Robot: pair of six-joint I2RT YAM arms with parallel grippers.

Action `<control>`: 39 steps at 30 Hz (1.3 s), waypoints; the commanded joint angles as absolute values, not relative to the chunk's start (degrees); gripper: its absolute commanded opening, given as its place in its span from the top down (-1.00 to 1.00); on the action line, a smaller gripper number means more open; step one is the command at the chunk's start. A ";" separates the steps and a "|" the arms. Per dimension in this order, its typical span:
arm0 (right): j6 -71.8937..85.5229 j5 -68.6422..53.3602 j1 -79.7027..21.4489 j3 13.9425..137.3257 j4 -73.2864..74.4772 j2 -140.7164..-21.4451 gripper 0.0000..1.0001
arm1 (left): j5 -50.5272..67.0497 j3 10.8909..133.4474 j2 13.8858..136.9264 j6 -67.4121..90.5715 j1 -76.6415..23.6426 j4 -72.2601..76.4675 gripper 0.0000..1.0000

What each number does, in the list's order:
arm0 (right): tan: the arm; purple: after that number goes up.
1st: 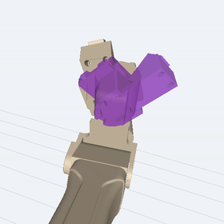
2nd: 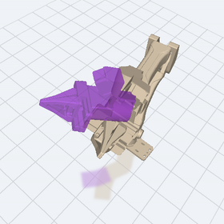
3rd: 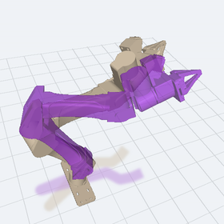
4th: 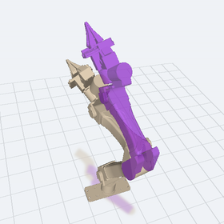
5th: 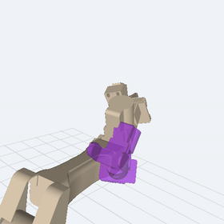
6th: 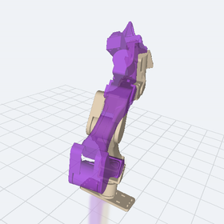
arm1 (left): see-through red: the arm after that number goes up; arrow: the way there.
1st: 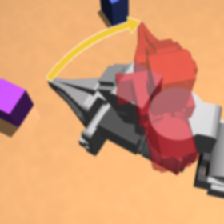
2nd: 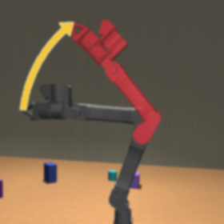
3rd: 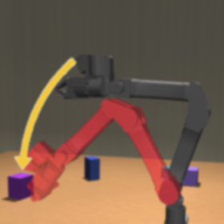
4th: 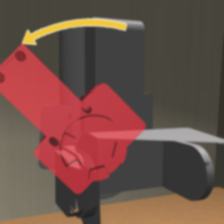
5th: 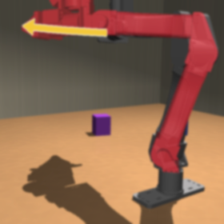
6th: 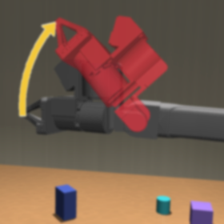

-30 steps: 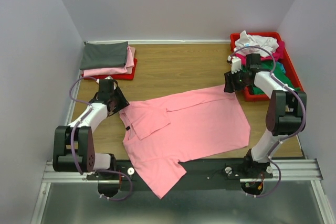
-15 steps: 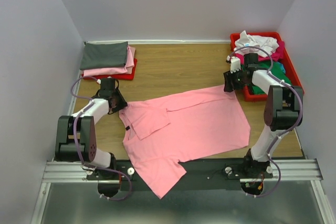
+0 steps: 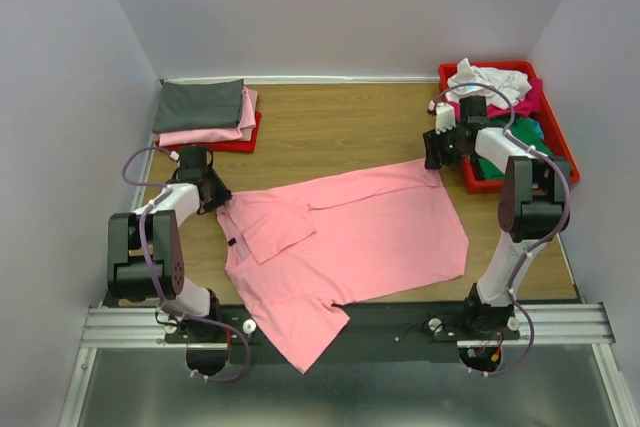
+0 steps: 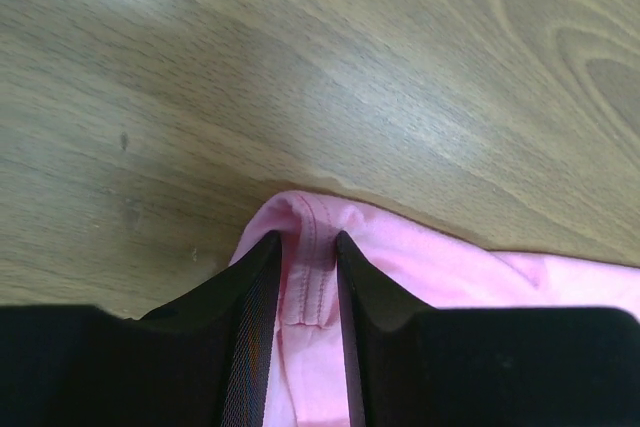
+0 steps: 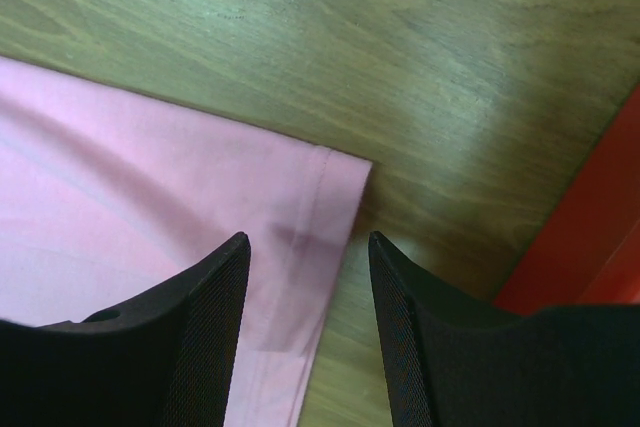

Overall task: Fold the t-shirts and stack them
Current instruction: Fold the tshirt

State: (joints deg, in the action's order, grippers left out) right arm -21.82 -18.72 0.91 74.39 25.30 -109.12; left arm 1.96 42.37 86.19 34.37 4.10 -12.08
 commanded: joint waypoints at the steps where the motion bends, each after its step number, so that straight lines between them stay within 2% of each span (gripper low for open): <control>1: -21.36 -15.38 0.70 76.38 24.08 -111.36 -0.17 | 1.65 42.98 88.15 33.75 5.27 -12.22 0.27; 7: -20.48 -15.38 0.26 78.05 24.26 -114.69 -0.16 | 2.28 43.59 89.30 32.96 5.45 -12.04 0.27; 10: -19.95 -16.61 0.18 78.31 24.35 -115.66 0.09 | 2.37 44.21 89.82 32.61 5.80 -12.30 0.27; 11: -19.95 -16.61 0.18 78.40 24.26 -115.58 0.40 | 2.37 44.47 89.82 32.61 5.89 -12.13 0.27; 14: -19.95 -15.65 0.18 79.89 24.17 -116.01 0.78 | 2.46 45.61 91.05 32.43 6.41 -12.22 0.28; 19: -19.60 -14.24 0.18 86.99 24.35 -119.87 0.92 | 3.60 48.68 93.77 32.87 6.59 -12.22 0.31; 24: -18.72 -13.54 0.09 95.08 24.35 -125.41 0.93 | 4.22 51.85 96.41 33.66 6.68 -12.30 0.31; 30: -17.49 -13.62 0.09 104.05 24.87 -131.22 0.86 | 6.32 56.68 98.17 32.79 6.59 -13.53 0.31; 31: -17.49 -13.71 0.17 104.58 24.87 -131.39 0.75 | 7.29 57.04 97.74 32.17 6.68 -13.54 0.28; 32: -17.58 -13.54 -1.04 105.29 24.87 -131.57 0.42 | 7.90 57.65 97.39 31.73 6.68 -13.45 0.26; 34: -18.02 -13.54 -1.23 106.52 25.14 -131.05 0.23 | 10.45 57.83 94.58 29.45 6.77 -12.92 0.14; 35: -18.19 -13.54 -1.23 106.96 25.31 -129.74 0.05 | 11.15 57.83 93.27 28.57 6.77 -12.92 0.08; 36: -18.63 -13.45 -1.32 107.40 25.40 -128.94 0.00 | 11.77 57.83 90.03 27.17 6.77 -12.92 -0.03; 39: -19.68 -14.15 -1.49 107.49 26.19 -124.12 -0.16 | 13.27 57.22 81.15 25.15 6.68 -13.09 -0.18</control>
State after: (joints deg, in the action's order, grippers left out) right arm -18.22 -14.57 -0.93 105.54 25.28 -130.06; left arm 9.26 56.58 92.33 29.67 6.33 -13.45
